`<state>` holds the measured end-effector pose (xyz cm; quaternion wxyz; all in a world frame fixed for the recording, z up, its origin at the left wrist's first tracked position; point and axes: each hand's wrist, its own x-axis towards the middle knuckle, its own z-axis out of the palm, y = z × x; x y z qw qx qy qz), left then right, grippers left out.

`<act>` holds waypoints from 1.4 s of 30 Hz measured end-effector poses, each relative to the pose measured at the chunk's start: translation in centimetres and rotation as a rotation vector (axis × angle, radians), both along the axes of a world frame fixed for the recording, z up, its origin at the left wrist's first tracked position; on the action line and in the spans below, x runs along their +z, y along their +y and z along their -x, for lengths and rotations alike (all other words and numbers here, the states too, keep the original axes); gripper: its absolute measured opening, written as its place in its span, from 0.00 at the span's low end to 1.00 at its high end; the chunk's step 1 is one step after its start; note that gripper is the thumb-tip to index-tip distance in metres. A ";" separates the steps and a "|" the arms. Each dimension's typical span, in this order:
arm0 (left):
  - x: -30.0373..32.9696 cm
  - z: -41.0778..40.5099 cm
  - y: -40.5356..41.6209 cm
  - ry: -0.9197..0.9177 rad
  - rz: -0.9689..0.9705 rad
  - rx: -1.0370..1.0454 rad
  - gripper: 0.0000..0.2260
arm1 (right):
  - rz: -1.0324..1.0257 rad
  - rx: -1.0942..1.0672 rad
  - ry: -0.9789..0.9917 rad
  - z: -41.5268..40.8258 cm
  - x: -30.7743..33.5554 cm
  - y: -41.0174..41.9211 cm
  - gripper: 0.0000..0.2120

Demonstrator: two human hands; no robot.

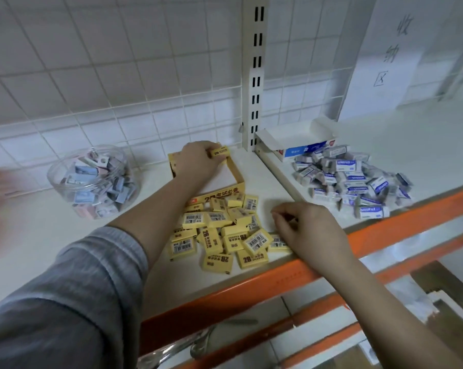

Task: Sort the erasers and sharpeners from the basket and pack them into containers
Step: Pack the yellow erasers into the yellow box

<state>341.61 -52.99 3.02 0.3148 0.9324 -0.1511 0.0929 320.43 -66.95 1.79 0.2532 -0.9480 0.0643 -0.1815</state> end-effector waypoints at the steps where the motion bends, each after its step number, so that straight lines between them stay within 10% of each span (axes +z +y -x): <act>1: -0.1 -0.1 0.0 -0.009 -0.011 0.011 0.15 | 0.013 0.001 -0.021 0.0 -0.2 0.2 0.07; 17: -0.8 -1.3 0.0 -0.029 -0.109 0.089 0.17 | 0.016 -0.055 -0.044 0.3 -0.7 0.5 0.07; 24: -0.2 -0.5 -0.4 -0.180 -0.599 0.045 0.14 | 0.020 -0.045 -0.056 0.4 -0.7 0.5 0.07; 31: -0.5 -0.8 0.7 0.027 -0.045 0.145 0.09 | 0.027 -0.038 -0.047 0.3 -0.8 0.4 0.07; 42: 1.9 2.0 2.1 0.026 -0.227 0.031 0.10 | 0.011 0.013 -0.023 0.2 -0.4 0.2 0.07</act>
